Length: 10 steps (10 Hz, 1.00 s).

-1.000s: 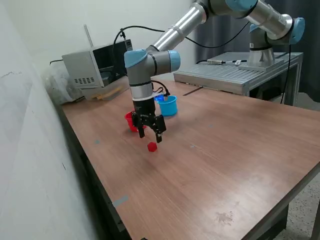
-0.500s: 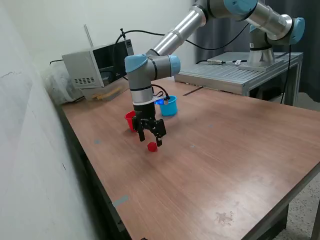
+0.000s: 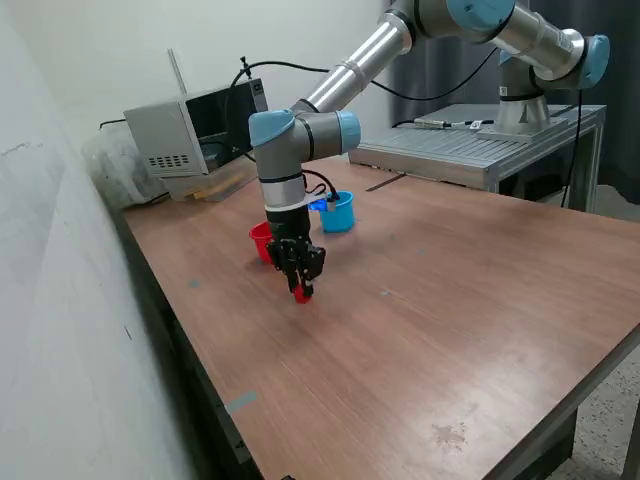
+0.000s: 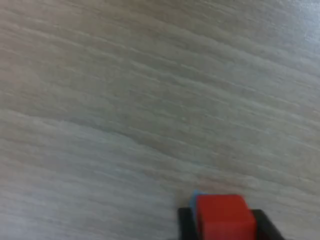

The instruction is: Place red objects in the red bin, and blue objects in the blue bin.

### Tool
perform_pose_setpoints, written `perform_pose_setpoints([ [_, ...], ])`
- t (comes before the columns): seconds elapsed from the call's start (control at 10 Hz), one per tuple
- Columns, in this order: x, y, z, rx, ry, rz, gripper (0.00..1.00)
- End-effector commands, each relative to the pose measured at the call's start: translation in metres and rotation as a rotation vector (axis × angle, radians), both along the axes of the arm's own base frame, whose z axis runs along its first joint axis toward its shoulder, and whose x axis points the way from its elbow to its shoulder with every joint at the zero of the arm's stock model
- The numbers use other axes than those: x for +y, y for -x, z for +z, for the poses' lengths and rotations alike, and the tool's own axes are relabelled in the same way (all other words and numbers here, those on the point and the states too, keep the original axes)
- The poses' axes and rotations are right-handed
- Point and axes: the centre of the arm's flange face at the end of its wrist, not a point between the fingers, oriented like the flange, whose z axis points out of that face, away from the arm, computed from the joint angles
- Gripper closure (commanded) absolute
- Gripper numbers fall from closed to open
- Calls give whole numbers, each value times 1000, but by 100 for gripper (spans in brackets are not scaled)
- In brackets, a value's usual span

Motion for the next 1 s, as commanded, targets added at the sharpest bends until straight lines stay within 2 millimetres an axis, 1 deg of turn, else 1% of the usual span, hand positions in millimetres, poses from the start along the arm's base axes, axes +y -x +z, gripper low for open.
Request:
perform_pose_setpoints([
  [0.0,0,0,2,2,-2,0,100],
  [0.1,-1,0,8,8,-2,0,100],
  [0.2,-7,-2,21,18,0,2,100],
  [0.3,-7,-3,46,42,0,-3,100],
  [0.4,-7,-6,82,77,-1,-4,100],
  [0.5,-7,-13,108,91,-3,-4,100],
  [0.6,-5,-21,127,93,-5,-8,100],
  [0.7,6,-29,142,83,-11,-21,100],
  [0.8,20,-36,149,65,-14,-40,100],
  [0.9,51,-40,149,49,-16,-76,100],
])
